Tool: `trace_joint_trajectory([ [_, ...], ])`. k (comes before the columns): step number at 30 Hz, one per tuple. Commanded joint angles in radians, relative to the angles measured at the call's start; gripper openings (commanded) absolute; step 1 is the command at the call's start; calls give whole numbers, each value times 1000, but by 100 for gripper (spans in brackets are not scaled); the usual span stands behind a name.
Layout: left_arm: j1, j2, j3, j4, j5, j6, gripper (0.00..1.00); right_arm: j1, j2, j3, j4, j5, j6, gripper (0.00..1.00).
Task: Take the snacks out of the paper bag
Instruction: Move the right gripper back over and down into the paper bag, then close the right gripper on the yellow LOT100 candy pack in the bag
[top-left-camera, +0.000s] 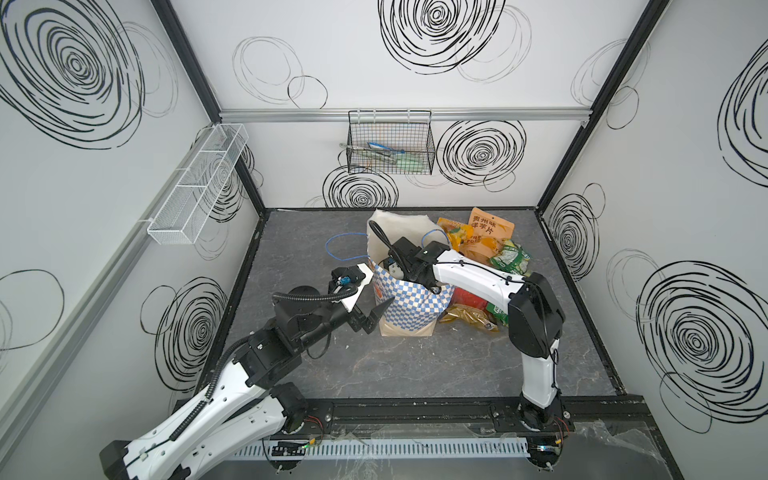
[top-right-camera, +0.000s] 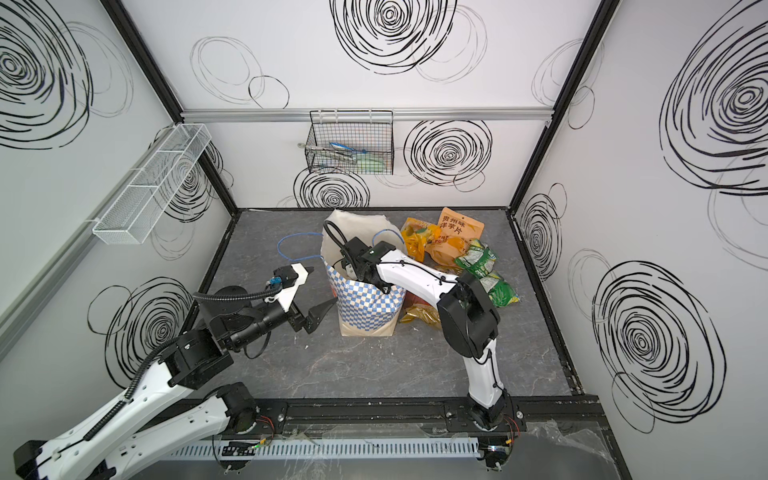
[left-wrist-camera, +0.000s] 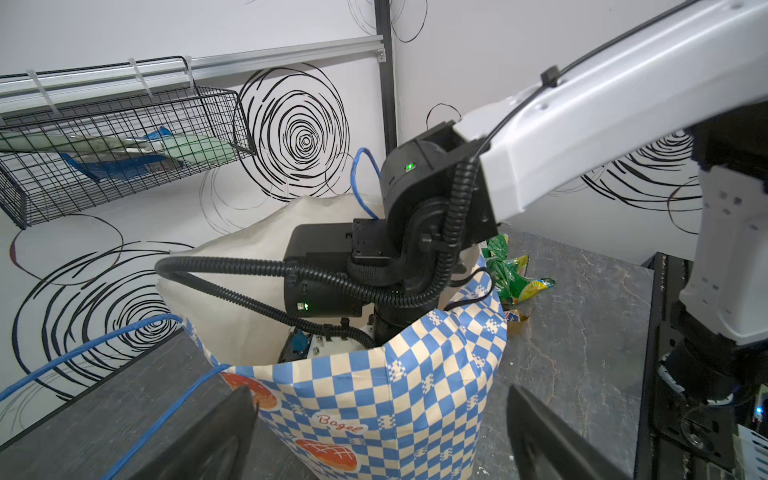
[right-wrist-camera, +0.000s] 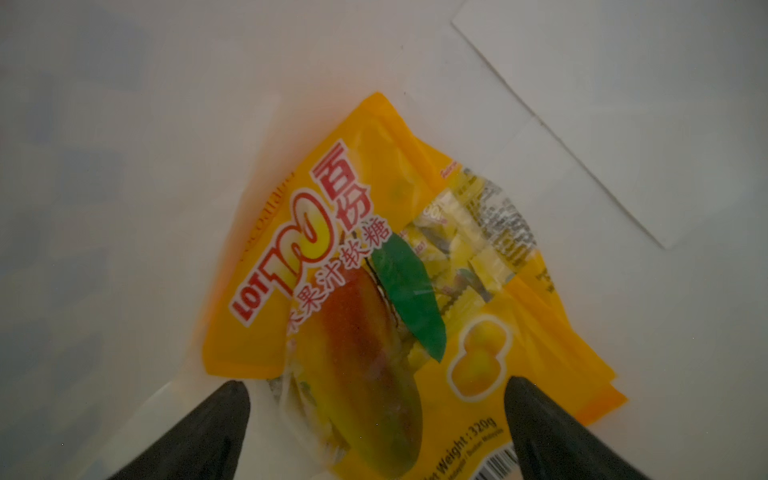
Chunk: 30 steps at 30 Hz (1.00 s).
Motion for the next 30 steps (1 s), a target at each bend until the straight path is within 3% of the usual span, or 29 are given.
trace_joint_trajectory([
  [1, 8, -7, 11, 48, 7, -5, 96, -7, 33, -49, 46, -1, 8, 100],
  [16, 11, -1, 12, 47, 9, -5, 96, -1, 102, -193, 174, -129, 10, 99],
  [20, 10, -1, 11, 46, 8, -3, 96, -2, 117, -181, 178, -138, 14, 85],
  [26, 12, -1, 12, 46, 9, -3, 96, -3, 108, -150, 175, -116, 15, 43],
  [30, 12, -1, 12, 46, 9, -3, 96, -3, 96, -133, 175, -109, 24, 22],
])
